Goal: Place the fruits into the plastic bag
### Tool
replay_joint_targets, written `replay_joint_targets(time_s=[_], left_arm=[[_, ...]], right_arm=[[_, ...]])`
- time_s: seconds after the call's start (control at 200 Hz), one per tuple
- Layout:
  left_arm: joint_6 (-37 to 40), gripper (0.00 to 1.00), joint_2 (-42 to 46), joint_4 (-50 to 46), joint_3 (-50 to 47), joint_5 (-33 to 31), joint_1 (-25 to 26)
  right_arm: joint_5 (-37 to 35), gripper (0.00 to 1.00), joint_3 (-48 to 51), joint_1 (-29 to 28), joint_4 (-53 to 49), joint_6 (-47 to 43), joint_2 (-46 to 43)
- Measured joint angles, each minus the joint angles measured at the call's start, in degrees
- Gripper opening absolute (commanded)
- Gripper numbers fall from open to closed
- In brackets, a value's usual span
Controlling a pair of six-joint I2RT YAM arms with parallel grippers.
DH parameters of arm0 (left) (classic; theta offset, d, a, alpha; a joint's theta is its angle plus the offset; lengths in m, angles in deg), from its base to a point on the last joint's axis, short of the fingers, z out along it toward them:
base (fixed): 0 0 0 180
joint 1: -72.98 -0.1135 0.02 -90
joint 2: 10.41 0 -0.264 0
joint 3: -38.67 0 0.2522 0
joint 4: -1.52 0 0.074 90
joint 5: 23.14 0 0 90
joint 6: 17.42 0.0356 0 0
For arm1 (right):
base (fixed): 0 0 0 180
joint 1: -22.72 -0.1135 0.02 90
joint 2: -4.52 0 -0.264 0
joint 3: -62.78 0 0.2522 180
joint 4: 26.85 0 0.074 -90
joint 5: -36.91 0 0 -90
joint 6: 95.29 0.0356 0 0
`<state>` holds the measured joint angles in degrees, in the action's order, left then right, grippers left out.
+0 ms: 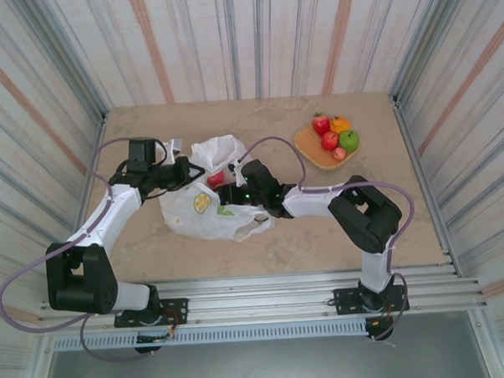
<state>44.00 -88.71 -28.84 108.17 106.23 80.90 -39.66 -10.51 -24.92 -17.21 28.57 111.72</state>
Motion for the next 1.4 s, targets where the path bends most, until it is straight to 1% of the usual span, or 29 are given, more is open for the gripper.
replay_joint_targets(time_s=[0.215, 0.581, 0.777, 1.032, 1.172, 1.278, 1.398], left_arm=[[0.0, 0.0, 0.0, 0.0, 0.0, 0.0, 0.0], [0.0, 0.0, 0.2, 0.0, 0.0, -0.1, 0.0], [0.0, 0.0, 0.2, 0.0, 0.0, -0.1, 0.0], [0.0, 0.0, 0.1, 0.0, 0.0, -0.1, 0.0], [0.0, 0.0, 0.1, 0.0, 0.0, -0.1, 0.0], [0.0, 0.0, 0.1, 0.0, 0.0, 0.0, 0.0], [0.0, 0.0, 0.1, 0.0, 0.0, 0.0, 0.0]], right_arm=[[-0.2, 0.89, 2.9, 0.8, -1.9, -0.9, -5.9], [-2.2, 0.87, 10.9, 1.9, -2.5, -1.4, -15.8], [-2.7, 0.87, 14.4, 4.2, -4.0, -1.9, -23.1], [-1.4, 0.88, 16.0, 11.0, -8.0, -1.9, -32.8], [-2.0, 0.9, 16.2, 16.1, -11.3, -2.8, -38.2], [-6.8, 0.91, 14.8, 21.9, -17.6, -5.5, -40.3], [-13.7, 0.92, 11.0, 28.8, -25.0, -10.6, -38.4]])
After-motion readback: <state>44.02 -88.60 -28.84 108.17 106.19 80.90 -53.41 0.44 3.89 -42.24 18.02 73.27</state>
